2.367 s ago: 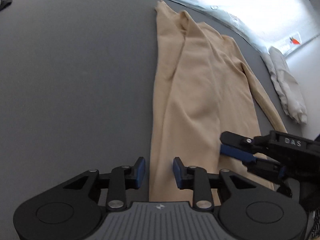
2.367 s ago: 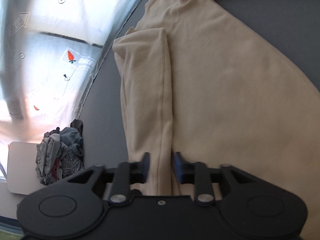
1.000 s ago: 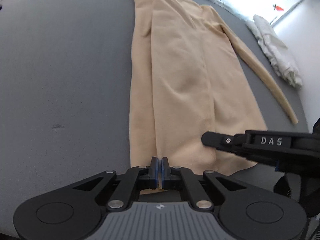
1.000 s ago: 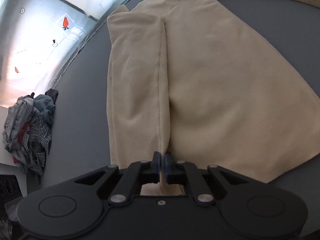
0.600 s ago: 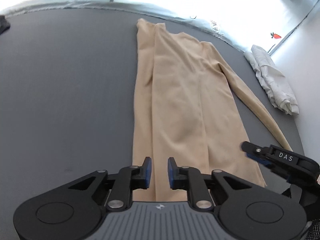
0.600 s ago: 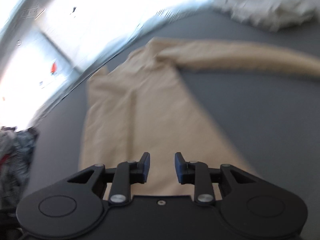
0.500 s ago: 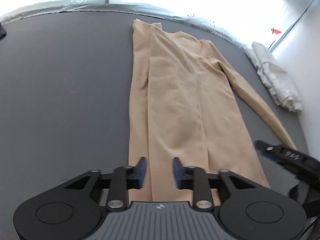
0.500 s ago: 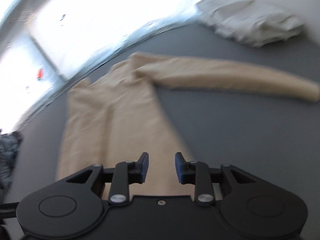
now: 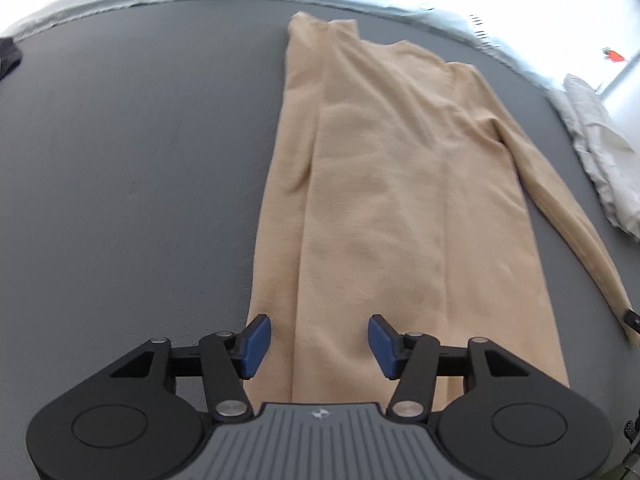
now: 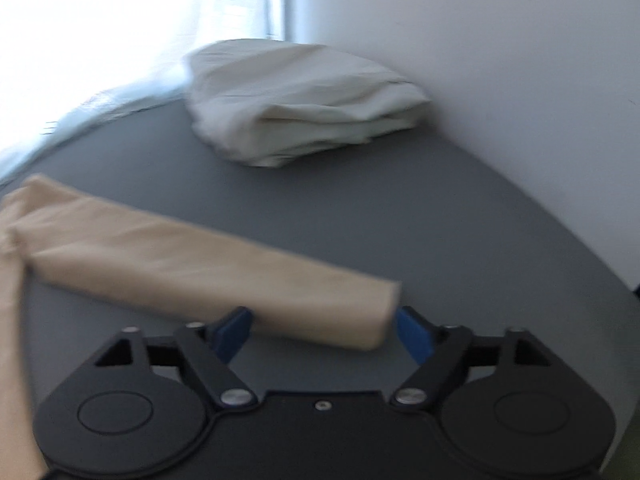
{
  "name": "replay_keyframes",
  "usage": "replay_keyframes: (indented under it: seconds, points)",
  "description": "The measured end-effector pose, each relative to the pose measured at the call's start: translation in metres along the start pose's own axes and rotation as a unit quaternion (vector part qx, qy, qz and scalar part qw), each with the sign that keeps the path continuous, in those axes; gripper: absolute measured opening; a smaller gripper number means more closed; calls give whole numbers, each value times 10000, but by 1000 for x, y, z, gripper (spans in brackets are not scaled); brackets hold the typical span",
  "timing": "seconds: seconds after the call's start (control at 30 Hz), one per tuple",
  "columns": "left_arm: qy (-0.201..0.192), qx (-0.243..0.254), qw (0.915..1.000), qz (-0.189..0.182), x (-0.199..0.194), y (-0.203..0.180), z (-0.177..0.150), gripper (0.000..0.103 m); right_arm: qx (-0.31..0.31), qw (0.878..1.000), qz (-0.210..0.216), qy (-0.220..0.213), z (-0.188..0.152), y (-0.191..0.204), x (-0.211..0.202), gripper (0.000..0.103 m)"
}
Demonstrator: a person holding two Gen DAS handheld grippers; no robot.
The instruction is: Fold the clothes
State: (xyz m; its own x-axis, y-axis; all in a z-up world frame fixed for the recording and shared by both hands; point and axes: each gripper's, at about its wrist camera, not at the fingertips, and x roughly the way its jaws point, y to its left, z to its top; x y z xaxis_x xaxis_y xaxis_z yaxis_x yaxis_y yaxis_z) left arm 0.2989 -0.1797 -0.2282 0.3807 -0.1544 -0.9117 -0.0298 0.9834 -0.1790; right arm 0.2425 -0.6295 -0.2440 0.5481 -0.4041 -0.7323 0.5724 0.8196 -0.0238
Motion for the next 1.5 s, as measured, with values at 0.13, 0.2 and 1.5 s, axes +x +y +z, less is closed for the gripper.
replay_keyframes:
  seconds: [0.13,0.2,1.5]
  points:
    - [17,62,10000,0,7,-9,1,76,438,9984,351,51,8,-18,21,83]
    - [55,233,9996,116,11,-19,1,82,295,9987,397,81,14,-12,25,66]
    - [208,1161,9922,414,27,-54,-7,102,-2052,9414,2676,-62,-3,174,-16,103]
